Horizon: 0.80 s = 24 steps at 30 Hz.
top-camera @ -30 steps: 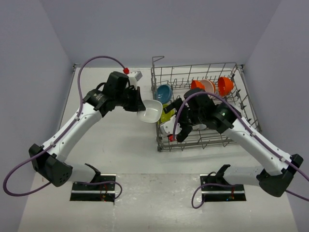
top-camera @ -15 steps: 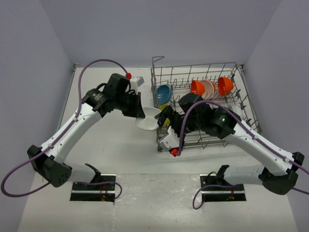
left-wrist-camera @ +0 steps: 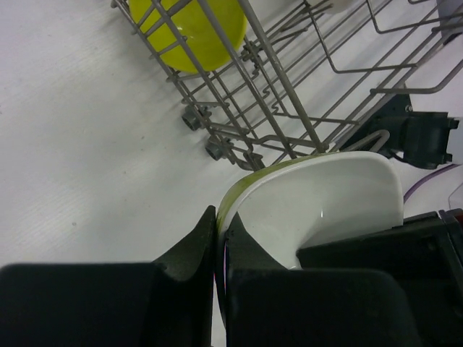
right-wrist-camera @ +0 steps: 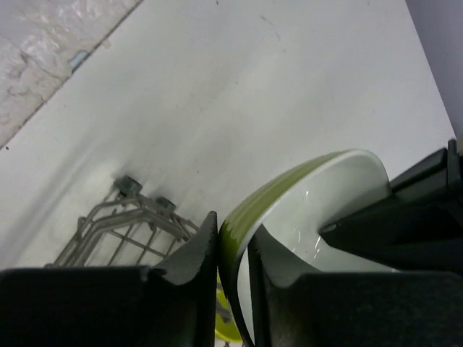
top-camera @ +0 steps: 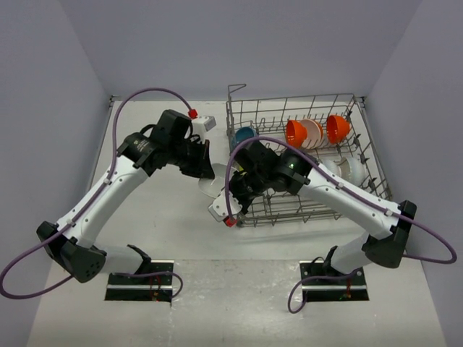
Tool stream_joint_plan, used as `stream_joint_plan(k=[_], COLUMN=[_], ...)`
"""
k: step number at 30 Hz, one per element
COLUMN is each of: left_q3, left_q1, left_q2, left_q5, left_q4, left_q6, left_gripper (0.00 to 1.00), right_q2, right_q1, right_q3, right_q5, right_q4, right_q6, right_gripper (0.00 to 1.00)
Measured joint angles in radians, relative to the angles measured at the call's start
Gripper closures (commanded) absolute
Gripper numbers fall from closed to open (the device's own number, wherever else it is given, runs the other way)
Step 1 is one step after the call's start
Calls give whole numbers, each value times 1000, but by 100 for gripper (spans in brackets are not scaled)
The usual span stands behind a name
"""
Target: Load the bowls into the dish rack
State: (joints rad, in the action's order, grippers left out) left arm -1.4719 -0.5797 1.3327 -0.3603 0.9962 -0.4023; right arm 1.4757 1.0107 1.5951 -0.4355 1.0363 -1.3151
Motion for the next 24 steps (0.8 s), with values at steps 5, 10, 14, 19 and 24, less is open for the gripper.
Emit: stream_joint_plan(k=[5,10,14,19,24], left_q3=[-5,-9,-98,-177,-87], left_q1=[-12,-10,-10,-10,-10], left_q2=[-2,-15,-33,-118,-245], left_q5=[0,4,82,201,243], left_q4=[28,45,35,-103,-301], left_q6=[61,64,31,-26,-59], left_gripper=[53,0,0,0,0], right_q2=[5,7,-3,-107,-300], right_q1=[24,13,-26,-208,-517], right_q3=[0,28,85,3,-311], right_q5=[-29,-37,-119,-338,-566], right_q4=[10,8,-47,-325,-805], right_q6=[17,153,346,754,1326], right_gripper=[100,100,100,100,100])
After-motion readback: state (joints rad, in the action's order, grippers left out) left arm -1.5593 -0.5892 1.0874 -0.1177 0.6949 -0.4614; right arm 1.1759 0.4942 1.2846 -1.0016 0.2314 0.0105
